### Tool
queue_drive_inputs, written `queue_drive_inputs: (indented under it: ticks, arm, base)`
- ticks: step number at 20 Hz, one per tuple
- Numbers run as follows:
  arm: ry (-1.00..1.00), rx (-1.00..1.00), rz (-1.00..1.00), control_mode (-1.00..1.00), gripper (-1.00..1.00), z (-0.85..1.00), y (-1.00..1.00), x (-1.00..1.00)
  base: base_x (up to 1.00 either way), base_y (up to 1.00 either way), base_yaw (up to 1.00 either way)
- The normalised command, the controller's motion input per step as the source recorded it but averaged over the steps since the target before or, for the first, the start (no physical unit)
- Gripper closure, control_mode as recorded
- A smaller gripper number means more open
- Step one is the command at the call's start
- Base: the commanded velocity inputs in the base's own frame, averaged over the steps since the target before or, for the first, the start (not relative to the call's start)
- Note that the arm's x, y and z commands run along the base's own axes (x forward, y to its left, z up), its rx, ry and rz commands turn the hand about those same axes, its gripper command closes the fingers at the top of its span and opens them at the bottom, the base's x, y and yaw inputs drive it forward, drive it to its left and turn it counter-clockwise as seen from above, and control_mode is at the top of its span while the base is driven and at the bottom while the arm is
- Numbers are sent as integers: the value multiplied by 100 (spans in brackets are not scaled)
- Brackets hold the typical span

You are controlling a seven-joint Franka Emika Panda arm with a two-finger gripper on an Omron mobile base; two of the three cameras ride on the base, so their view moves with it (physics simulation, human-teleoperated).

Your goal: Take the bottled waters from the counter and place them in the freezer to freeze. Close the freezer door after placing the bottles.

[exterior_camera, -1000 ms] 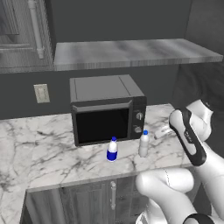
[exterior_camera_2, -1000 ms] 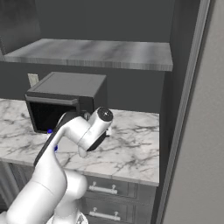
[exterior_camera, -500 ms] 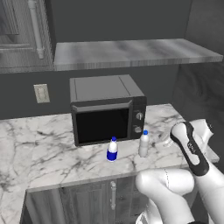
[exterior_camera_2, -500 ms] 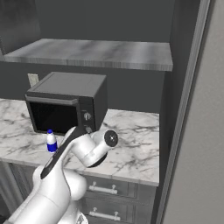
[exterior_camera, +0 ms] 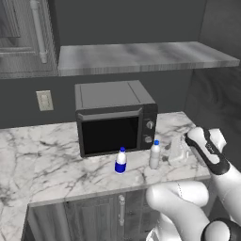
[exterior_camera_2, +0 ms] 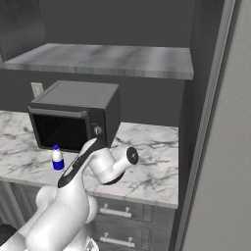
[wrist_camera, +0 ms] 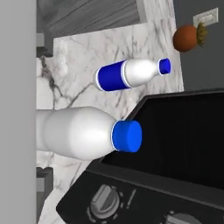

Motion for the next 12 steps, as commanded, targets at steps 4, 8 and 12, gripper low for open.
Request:
queue_drive_inputs:
  ticks: [4, 8, 12]
  arm:
    - [-8, 0, 32, -100, -100, -5, 7, 10]
    - [-2, 0, 15, -100, -100, -4, 0, 5]
    - [0, 0, 1, -100, -100, -1, 0, 18]
  base:
    - [0, 0, 0]
    - [0, 0, 0]
    - [0, 0, 0]
